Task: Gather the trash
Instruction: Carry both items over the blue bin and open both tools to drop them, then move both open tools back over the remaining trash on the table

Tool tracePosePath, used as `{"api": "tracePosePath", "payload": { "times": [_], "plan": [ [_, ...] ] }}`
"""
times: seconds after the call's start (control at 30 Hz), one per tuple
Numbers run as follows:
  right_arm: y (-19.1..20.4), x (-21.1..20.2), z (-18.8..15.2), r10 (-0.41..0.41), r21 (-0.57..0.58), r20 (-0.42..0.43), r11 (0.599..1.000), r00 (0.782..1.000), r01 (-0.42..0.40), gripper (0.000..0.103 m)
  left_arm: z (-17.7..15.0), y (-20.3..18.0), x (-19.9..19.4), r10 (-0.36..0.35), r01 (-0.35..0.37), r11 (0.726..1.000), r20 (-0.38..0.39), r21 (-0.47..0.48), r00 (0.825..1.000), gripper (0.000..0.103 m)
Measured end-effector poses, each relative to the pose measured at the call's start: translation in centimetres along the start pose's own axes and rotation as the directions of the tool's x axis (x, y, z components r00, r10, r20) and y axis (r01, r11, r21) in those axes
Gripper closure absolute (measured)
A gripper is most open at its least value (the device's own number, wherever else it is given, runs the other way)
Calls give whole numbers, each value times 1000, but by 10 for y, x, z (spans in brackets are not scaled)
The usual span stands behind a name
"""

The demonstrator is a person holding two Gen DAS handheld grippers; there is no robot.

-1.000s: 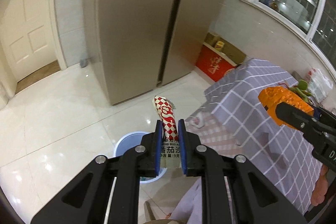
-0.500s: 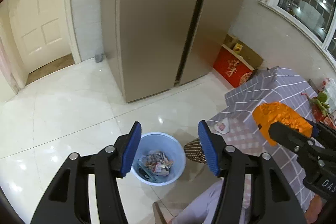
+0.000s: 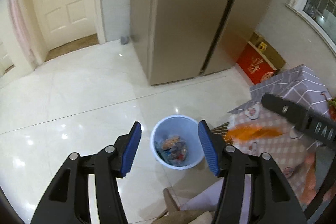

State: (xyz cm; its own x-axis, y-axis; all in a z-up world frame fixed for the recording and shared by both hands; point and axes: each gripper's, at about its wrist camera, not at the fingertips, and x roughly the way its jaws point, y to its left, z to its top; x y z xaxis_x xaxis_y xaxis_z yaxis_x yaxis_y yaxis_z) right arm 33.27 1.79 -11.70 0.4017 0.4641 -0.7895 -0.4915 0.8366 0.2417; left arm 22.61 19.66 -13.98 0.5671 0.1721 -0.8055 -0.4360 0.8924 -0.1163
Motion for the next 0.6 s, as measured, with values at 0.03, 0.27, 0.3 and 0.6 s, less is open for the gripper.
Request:
{"api": "tracePosePath", "payload": {
  "times": [0.03,0.27,0.3,0.6],
  "plan": [
    [1,1,0,4,-4,-5,1000,1000,-4,16,0,3,-1,13,-13,1000,4,-8,1000,47],
    [-4,12,-18,-1,4,-78,1000,997,2,16,-6,12,1,41,-41,998,-5,-58,999,47],
    [-4,13,-21,-7,2,-86,1000,996,7,16,-7,10,1,43,-44,997,-9,-57,999,47],
    [2,-7,-37,7,-60,-89,998,996,-12,16,-16,-1,-5,36,-37,998,-14,-47,999,47]
  ]
}}
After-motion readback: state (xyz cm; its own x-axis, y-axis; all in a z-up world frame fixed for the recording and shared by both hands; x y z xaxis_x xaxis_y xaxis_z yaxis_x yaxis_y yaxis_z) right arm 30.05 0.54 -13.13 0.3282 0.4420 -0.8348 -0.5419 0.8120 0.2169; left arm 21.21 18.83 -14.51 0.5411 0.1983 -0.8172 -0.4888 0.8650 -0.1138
